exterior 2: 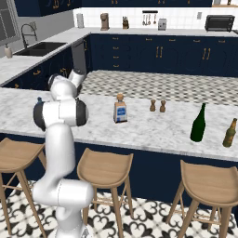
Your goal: Move the plastic bottles in the middle to the plastics group, and the glass bottles in the middle to the glass group.
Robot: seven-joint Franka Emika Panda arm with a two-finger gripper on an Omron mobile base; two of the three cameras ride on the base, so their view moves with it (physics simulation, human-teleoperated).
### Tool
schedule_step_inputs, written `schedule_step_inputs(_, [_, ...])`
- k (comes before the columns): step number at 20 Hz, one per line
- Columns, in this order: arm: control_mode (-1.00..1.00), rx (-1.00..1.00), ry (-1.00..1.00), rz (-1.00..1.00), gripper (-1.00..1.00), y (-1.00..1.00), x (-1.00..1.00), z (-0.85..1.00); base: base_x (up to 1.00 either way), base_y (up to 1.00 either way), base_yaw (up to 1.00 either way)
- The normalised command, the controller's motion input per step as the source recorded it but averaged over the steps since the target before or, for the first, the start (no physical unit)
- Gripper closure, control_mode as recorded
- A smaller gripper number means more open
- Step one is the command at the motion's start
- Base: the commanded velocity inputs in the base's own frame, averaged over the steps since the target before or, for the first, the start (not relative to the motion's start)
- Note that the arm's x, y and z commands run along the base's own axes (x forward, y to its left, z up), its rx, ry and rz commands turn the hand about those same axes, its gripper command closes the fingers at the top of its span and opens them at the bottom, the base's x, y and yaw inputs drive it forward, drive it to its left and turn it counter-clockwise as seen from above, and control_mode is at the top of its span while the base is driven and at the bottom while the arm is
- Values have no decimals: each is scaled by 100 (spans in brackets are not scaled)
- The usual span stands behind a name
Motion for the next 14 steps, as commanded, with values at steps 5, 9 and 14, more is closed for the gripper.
schedule_step_inputs(5, [-100, -3, -2, -15, -100, -62, -53, 10, 0, 0, 0])
schedule_step_inputs(9, [-100, -13, -3, -26, -100, -72, -54, 36, 0, 0, 0])
schedule_step_inputs(14, [-100, -15, -1, -37, -100, -60, -28, 76, 0, 0, 0])
